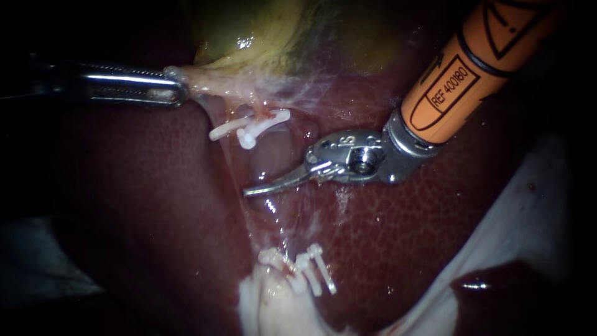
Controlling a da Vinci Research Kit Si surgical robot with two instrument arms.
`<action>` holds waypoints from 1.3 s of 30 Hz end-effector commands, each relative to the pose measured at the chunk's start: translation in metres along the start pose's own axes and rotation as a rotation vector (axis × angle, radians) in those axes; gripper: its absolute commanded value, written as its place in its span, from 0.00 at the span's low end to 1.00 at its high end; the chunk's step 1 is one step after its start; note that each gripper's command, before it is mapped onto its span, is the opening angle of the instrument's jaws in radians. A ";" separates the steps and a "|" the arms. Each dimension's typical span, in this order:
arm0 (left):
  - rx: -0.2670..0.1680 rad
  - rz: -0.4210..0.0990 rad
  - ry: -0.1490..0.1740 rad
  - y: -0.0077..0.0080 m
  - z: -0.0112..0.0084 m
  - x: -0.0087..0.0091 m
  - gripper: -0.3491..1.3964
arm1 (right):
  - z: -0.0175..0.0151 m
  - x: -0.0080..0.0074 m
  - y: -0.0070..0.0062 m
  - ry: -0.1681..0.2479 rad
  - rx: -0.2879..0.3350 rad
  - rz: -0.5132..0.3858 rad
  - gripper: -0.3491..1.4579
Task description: Go back from the cut right tube
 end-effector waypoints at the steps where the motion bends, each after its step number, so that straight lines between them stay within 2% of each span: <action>1: 0.000 0.000 0.000 0.0000 0.0000 0.0000 0.00 | 0.0000 0.0000 -0.0001 0.000 0.010 -0.003 0.00; 2: 0.000 0.000 0.000 0.0000 0.0000 0.0000 0.00 | 0.0001 0.0000 -0.0001 0.005 0.019 0.019 0.00; 3: 0.000 0.000 0.000 0.0000 0.0000 0.0000 0.00 | 0.0002 0.0001 -0.0001 0.002 0.029 0.051 0.36; 4: 0.000 0.000 0.000 0.0000 0.0000 0.0000 0.00 | 0.0003 0.0001 -0.0001 0.001 0.031 0.049 0.54; 6: 0.000 0.000 0.000 0.0000 0.0000 0.0000 0.00 | 0.0008 0.0001 0.0001 0.007 0.002 0.045 0.81; 7: 0.000 0.000 0.000 0.0000 0.0000 0.0000 0.00 | 0.0009 0.0000 0.0001 0.012 -0.010 0.045 0.85; 10: 0.000 0.000 0.000 0.0000 -0.0001 0.0000 0.00 | 0.0013 -0.0003 0.0001 0.020 -0.010 0.043 0.90; 15: 0.000 0.000 0.000 0.0000 -0.0001 0.0000 0.00 | 0.0013 -0.0005 0.0000 0.019 -0.010 0.042 0.91; 18: 0.000 0.000 0.000 0.0000 -0.0001 0.0000 0.00 | 0.0006 -0.0005 -0.0006 0.023 -0.022 0.042 0.91; 20: 0.000 0.000 0.000 0.0000 -0.0001 -0.0001 0.00 | -0.0003 -0.0008 -0.0016 0.039 -0.102 0.018 0.94; 21: 0.000 0.000 0.000 0.0000 -0.0001 -0.0001 0.00 | -0.0007 -0.0010 -0.0022 0.051 -0.160 0.015 0.96; 22: 0.000 0.001 0.000 0.0000 -0.0001 -0.0002 0.00 | -0.0013 -0.0013 -0.0030 0.065 -0.242 0.004 0.98; 24: 0.000 0.001 0.000 0.0000 -0.0001 -0.0002 0.00 | -0.0023 -0.0017 -0.0041 0.074 -0.354 -0.032 0.98; 26: 0.000 0.001 0.000 0.0000 -0.0001 -0.0002 0.00 | -0.0035 -0.0020 -0.0051 0.072 -0.418 -0.068 0.98; 28: 0.000 0.001 0.000 0.0000 -0.0001 -0.0002 0.00 | -0.0047 -0.0022 -0.0059 0.057 -0.455 -0.102 0.98; 31: 0.000 0.001 0.000 0.0000 -0.0001 -0.0003 0.00 | -0.0067 -0.0024 -0.0068 0.012 -0.487 -0.151 0.99; 35: 0.001 0.002 0.000 -0.0001 0.0000 -0.0004 0.00 | -0.0092 -0.0023 -0.0079 -0.110 -0.501 -0.189 0.99; 36: 0.001 0.002 0.000 -0.0001 0.0000 -0.0004 0.00 | -0.0096 -0.0022 -0.0082 -0.134 -0.486 -0.183 0.99; 39: 0.005 0.003 0.001 -0.0001 0.0002 -0.0006 0.00 | -0.0108 -0.0020 -0.0089 -0.202 -0.501 -0.171 0.99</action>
